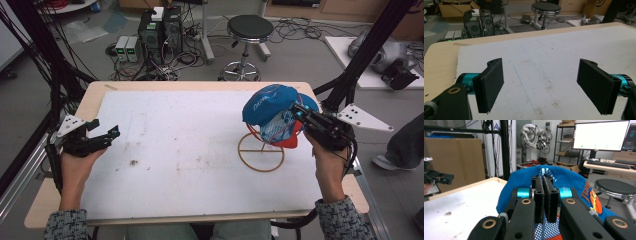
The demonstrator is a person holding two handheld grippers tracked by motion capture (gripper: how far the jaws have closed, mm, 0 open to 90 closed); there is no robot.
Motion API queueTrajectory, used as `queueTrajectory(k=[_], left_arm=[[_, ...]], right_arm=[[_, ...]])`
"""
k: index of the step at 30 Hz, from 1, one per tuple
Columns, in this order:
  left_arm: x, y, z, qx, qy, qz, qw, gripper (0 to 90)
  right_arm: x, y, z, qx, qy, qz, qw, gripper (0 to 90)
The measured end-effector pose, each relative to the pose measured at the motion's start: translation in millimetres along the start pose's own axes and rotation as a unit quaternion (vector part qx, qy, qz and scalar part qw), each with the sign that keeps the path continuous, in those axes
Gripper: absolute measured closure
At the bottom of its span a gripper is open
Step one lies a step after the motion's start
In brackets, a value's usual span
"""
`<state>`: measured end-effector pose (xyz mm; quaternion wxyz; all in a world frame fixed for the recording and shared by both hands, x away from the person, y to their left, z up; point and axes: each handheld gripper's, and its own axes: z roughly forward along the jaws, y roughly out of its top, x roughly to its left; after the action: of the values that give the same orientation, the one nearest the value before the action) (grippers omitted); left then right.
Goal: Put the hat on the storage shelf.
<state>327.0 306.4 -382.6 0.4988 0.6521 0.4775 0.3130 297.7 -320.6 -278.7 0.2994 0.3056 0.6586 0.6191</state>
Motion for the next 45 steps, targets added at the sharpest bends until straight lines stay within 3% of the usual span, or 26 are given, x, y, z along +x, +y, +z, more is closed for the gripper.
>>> queueTrajectory(k=[8,26,38,45], left_arm=[[0.4,0.0,-0.2,-0.001,0.000,-0.001,1.0000,21.7],[1.3,0.1,-0.7,-0.003,-0.001,-0.004,1.0000,21.7],[1.6,1.5,0.3,-0.006,-0.003,-0.005,1.0000,21.7],[-0.1,3.2,3.2,-0.005,-0.005,-0.002,1.0000,21.6]], right_arm=[[1.5,-2.5,0.8,-0.002,-0.008,-0.004,1.0000,79.3],[0.2,-3.1,-7.1,-0.014,-0.015,-0.005,0.9998,72.0],[-14.3,-7.5,-25.8,-0.014,-0.067,0.009,0.9976,61.8],[-20.6,-19.4,-39.3,0.001,-0.104,0.015,0.9944,49.5]])
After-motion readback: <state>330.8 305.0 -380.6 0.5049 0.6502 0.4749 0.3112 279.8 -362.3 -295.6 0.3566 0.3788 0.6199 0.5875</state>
